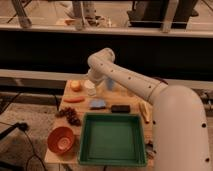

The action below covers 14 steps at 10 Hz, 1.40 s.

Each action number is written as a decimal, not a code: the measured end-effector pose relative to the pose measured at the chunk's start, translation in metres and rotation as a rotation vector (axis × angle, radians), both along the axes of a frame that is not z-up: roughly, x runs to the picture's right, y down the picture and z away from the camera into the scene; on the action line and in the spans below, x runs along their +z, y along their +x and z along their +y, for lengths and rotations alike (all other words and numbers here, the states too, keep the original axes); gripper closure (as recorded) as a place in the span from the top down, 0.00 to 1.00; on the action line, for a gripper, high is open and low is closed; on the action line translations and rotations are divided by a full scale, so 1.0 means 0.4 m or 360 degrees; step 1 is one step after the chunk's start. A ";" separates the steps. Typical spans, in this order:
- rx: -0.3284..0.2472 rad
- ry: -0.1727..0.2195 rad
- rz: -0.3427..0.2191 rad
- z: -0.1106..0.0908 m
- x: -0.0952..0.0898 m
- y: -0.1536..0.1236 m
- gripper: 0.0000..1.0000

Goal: Place apple in red bowl

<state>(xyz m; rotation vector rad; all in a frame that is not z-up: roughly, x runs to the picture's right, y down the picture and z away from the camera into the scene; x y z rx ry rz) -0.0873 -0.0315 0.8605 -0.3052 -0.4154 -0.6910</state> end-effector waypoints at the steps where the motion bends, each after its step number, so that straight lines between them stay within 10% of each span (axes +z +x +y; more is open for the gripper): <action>1: -0.0016 0.0001 -0.0021 0.002 0.000 -0.022 0.80; 14: -0.0199 0.0019 -0.0260 0.038 0.039 -0.244 0.80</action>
